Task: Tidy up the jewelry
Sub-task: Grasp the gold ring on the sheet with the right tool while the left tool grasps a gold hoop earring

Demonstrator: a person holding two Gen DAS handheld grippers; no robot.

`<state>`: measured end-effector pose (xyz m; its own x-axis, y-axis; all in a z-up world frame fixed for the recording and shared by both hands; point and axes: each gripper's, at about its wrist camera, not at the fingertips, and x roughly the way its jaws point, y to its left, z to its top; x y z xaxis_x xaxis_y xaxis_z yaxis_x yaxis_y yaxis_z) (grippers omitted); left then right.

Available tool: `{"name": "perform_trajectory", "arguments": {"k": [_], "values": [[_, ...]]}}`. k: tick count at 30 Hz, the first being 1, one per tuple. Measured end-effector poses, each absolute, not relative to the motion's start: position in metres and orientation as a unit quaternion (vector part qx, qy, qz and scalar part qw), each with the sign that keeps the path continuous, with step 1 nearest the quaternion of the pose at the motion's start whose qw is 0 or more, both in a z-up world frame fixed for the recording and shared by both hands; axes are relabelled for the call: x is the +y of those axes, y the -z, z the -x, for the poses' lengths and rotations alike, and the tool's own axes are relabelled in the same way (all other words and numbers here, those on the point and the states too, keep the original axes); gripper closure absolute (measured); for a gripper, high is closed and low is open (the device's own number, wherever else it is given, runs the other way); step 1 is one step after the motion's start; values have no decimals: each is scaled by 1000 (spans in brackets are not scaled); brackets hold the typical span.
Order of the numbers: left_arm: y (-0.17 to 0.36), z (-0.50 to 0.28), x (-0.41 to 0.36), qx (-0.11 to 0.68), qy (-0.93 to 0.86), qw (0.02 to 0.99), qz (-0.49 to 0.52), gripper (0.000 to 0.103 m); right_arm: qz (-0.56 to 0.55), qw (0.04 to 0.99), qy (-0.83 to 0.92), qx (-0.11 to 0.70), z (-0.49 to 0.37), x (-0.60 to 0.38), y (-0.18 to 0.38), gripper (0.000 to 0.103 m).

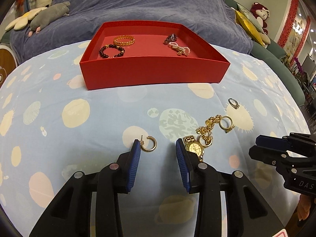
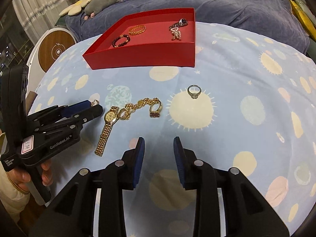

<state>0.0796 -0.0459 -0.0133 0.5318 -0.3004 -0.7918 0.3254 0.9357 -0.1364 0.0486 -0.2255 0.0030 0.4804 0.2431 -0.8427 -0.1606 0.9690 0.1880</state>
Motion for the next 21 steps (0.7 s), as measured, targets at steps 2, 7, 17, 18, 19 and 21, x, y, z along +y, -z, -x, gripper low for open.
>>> {"name": "perform_trajectory", "arguments": {"k": [2,7,17,18,19,21], "values": [[15,-81,-49,441,176,880,-23,76,-39,860,-120,495,-50,-224,-3,73],[15,-84,-44,438,176,882,-15,89,-36,856,-126,499,-54,-220,1,73],[7,-83,-40,437,180,881,-9,89,-32,864,-131,484,-67,-211,1,73],[7,-83,-40,438,181,881,-7,89,-30,865,-131,483,-69,-210,2,73],[6,-83,-39,439,180,880,-5,89,-28,866,-130,482,-71,-208,3,73],[5,-84,-38,442,180,879,-1,89,-26,868,-126,480,-76,-207,5,73]]}}
